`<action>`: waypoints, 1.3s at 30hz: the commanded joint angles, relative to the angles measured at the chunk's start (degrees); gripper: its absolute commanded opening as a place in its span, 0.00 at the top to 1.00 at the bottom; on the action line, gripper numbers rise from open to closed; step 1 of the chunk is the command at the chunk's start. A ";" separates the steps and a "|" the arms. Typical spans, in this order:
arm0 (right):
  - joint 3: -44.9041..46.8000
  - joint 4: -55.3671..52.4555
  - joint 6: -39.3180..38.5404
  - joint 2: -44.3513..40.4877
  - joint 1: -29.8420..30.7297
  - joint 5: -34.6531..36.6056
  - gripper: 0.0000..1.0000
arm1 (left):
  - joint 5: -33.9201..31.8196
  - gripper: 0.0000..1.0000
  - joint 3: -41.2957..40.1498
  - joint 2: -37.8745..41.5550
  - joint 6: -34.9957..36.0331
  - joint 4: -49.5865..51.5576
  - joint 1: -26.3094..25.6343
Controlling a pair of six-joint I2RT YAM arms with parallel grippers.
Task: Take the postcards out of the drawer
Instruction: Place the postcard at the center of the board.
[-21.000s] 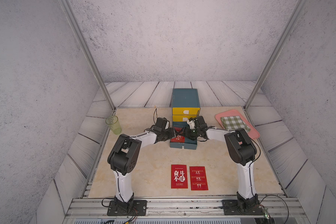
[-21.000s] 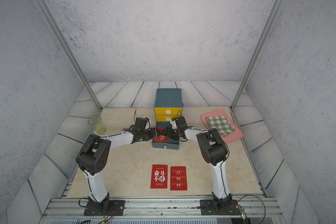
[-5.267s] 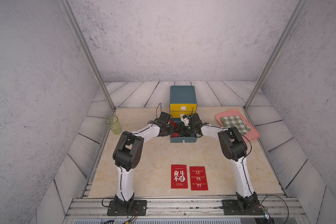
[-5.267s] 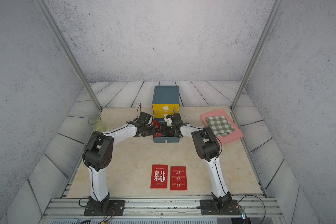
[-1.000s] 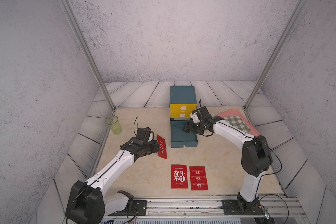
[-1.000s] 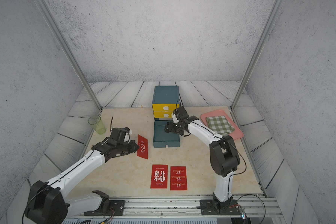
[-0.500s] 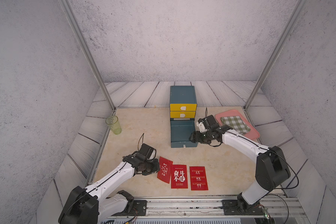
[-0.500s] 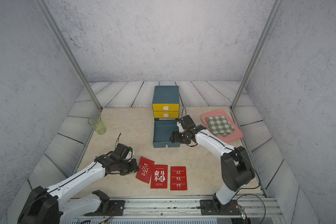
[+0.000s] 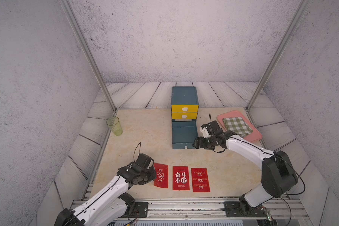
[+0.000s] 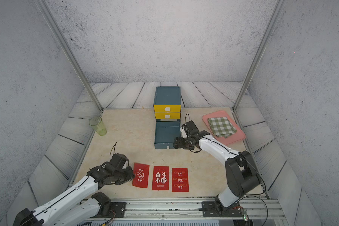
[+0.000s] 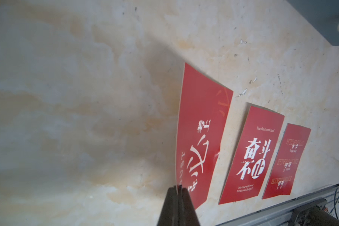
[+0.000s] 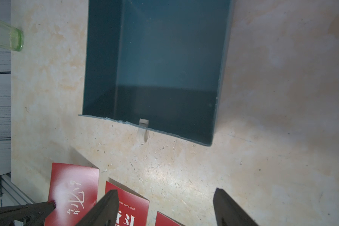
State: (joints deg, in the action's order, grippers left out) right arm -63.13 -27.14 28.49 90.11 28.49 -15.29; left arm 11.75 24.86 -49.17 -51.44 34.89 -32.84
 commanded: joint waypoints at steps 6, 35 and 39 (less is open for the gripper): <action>0.90 0.34 -0.01 -2.48 0.07 1.27 0.20 | 0.03 1.00 0.31 -6.44 2.74 0.71 -0.35; 6.12 2.29 -1.25 -6.72 6.17 8.50 0.19 | -5.55 0.55 33.44 -15.96 19.12 8.18 1.12; 9.04 8.45 2.12 -4.72 9.26 11.09 0.19 | -3.71 0.54 49.96 -28.82 26.99 4.84 4.12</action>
State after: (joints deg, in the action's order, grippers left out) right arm -55.68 -23.07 28.21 84.79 36.42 -7.49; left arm 7.31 68.10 -72.49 -33.28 41.63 -30.63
